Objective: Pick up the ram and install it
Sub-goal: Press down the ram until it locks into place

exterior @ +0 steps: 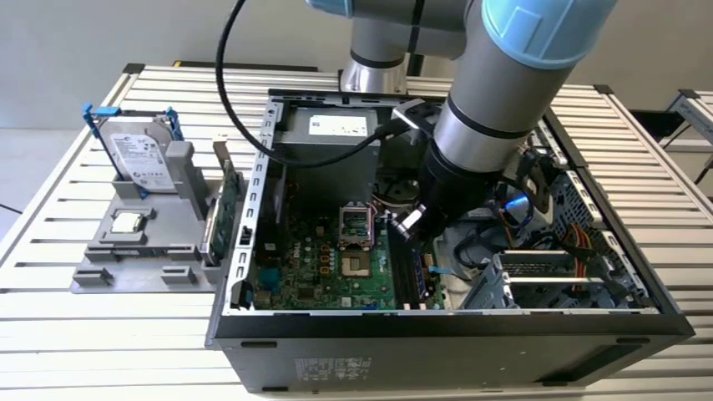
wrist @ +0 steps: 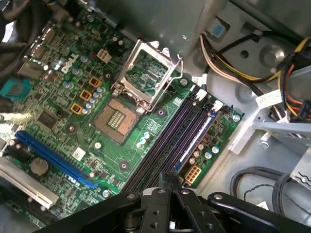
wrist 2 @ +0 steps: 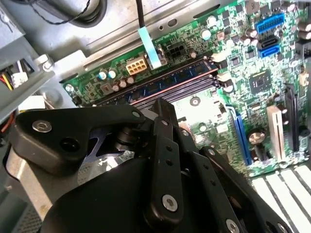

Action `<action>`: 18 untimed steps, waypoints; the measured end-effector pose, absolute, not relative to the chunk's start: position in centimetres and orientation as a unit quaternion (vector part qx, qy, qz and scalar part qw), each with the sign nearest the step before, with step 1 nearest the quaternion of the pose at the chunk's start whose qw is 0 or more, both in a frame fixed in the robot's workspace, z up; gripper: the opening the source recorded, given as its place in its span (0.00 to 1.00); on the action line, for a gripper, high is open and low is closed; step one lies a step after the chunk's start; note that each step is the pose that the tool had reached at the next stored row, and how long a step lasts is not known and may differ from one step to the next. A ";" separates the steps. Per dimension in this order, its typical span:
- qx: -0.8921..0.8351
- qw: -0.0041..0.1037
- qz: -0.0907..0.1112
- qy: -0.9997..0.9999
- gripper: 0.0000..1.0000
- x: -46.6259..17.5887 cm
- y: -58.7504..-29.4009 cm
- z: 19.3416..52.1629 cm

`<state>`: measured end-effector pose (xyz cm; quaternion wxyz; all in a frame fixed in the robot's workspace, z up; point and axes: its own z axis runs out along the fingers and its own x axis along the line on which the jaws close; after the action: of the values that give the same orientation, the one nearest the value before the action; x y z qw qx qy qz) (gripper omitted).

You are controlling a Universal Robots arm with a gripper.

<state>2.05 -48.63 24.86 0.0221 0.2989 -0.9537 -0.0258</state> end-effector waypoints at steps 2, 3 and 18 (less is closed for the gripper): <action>0.310 0.022 -0.025 -0.950 0.00 2.1 -48.6 24.9; 0.316 0.022 -0.025 -0.948 0.00 2.1 -48.6 24.9; 0.370 0.019 -0.022 -0.929 0.00 2.1 -48.5 24.9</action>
<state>2.09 -48.47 24.86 0.0186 0.3701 -0.9286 -0.0222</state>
